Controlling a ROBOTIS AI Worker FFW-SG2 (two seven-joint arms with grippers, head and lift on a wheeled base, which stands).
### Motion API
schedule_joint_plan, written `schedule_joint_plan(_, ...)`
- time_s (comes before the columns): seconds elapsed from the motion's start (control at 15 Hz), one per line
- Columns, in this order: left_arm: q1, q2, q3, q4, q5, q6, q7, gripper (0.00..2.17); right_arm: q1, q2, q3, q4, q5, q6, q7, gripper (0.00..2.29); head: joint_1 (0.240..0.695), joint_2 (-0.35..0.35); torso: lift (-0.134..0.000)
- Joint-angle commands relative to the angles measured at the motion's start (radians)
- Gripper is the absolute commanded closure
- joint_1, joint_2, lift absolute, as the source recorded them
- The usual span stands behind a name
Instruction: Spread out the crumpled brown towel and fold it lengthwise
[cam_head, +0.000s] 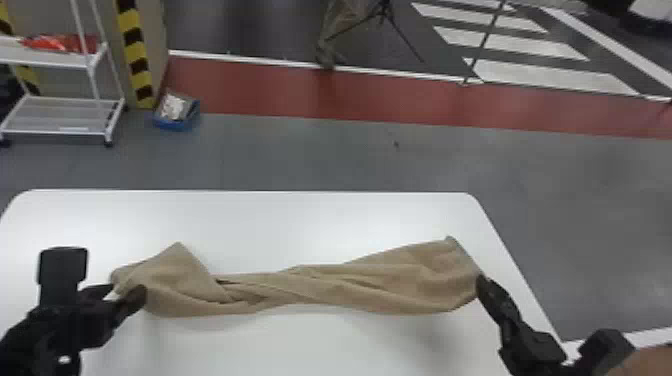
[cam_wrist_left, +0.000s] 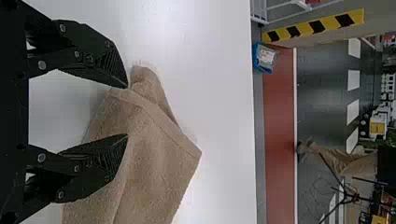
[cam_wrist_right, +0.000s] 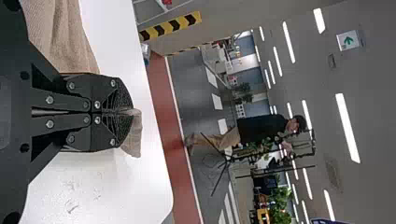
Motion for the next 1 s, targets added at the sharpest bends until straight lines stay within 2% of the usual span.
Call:
schedule_joint_plan(0.0,-0.017,0.011,0.010,0.033,-0.001,-0.025,-0.002,0.63,0.012,0.000,0.008,-0.022,0.000,-0.001,-0.002,1.95,0.695,-0.209,0.000)
schedule_joint_plan(0.27,-0.010,0.016,0.016,0.022,0.013,-0.006,-0.021,0.63,0.021,0.000,0.008,-0.049,0.003,0.017,-0.003,1.95,0.695,-0.179,0.000)
schedule_joint_plan(0.67,-0.011,0.012,0.017,0.005,0.049,0.058,-0.059,0.63,0.030,0.005,0.014,-0.068,0.016,0.017,-0.005,1.95,0.695,-0.190,0.000)
schedule_joint_plan(0.93,-0.033,0.008,0.011,0.034,0.045,0.052,-0.077,0.63,0.039,0.005,0.014,-0.079,0.017,0.017,-0.003,1.95,0.695,-0.199,0.000)
